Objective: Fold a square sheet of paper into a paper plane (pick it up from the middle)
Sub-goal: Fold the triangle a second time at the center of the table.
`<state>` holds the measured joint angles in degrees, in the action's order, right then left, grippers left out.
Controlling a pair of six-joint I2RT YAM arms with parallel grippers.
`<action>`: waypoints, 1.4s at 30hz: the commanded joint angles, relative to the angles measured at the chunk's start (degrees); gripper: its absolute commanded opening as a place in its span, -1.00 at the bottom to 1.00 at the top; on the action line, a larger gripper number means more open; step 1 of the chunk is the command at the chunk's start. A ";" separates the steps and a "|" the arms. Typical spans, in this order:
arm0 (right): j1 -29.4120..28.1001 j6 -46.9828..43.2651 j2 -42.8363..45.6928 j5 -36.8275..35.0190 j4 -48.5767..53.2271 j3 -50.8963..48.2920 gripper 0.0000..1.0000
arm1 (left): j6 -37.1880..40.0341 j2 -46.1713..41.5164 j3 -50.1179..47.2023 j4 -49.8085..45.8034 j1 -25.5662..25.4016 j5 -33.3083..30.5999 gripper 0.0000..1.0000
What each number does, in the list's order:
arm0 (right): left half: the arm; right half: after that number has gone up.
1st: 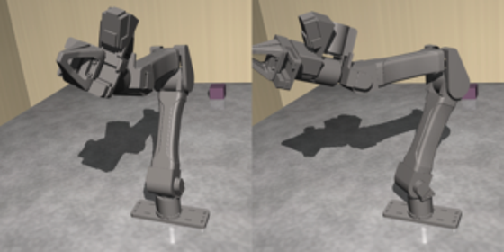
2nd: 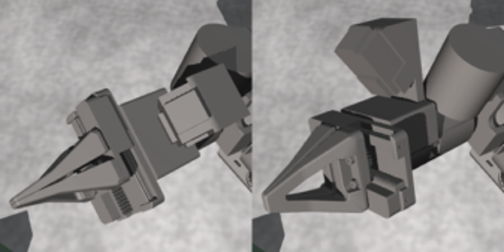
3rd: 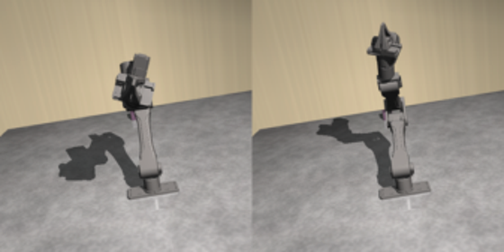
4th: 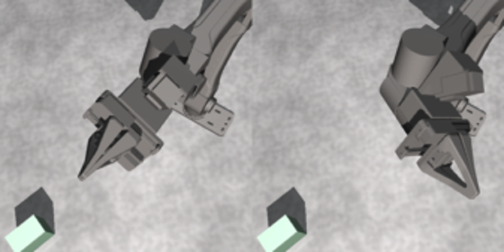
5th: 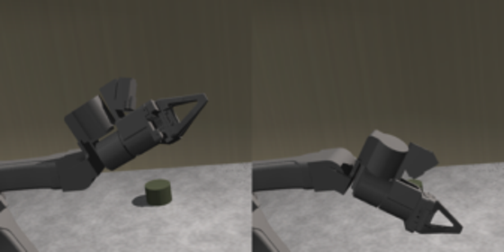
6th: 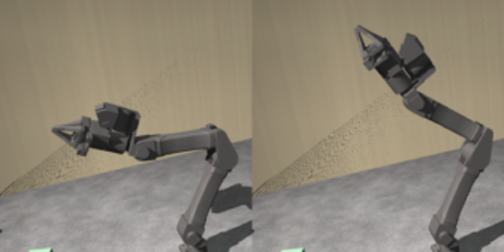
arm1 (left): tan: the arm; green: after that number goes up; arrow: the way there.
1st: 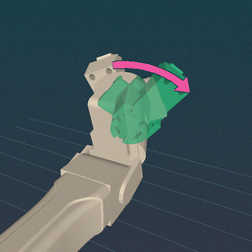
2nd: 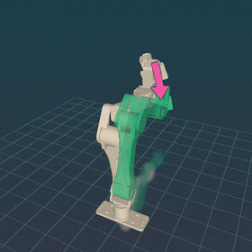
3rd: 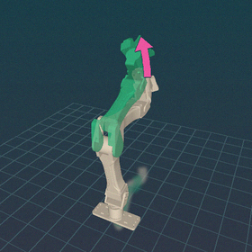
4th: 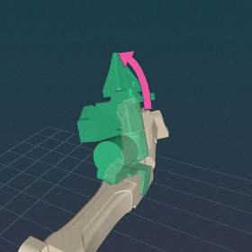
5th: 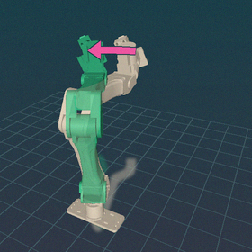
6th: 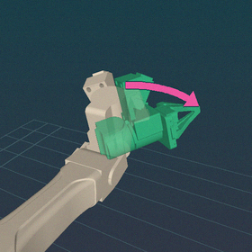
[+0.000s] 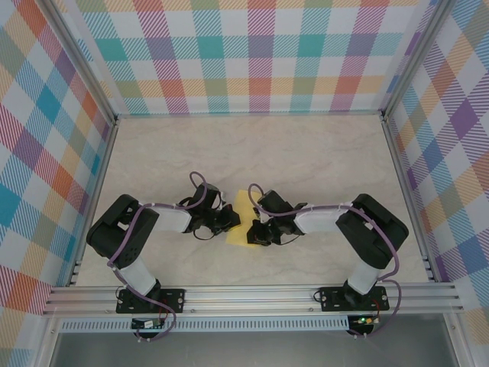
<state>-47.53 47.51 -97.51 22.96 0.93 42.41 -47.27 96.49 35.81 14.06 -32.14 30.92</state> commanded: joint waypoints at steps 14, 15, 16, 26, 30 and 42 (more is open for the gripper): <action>0.77 0.13 2.22 1.97 -0.62 -7.84 -0.78 | -0.17 1.93 -0.66 -3.61 -0.51 -0.42 -1.00; 0.77 0.17 1.93 2.03 -0.37 -7.85 -0.78 | -0.06 1.95 -0.65 -3.69 -0.53 -0.36 -1.00; 0.81 0.20 1.81 2.21 -0.26 -7.90 -0.79 | 0.01 2.03 -0.61 -3.76 -0.51 -0.40 -1.00; 0.86 1.01 10.96 2.32 2.71 -5.89 -0.77 | -0.36 1.50 -1.10 -3.06 -0.55 -0.55 -1.00; 0.68 2.69 11.13 -0.59 0.64 -2.80 -0.75 | -0.32 1.52 -0.99 -2.95 -0.55 -0.67 -1.00; 0.69 3.29 -0.42 -1.82 0.78 -0.73 -0.82 | 0.19 0.20 -0.42 -4.10 -0.65 -1.17 -1.00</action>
<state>-46.59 50.22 -97.97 22.31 0.32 43.94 -47.29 96.57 35.81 14.02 -32.29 31.51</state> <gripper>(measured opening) 0.092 0.038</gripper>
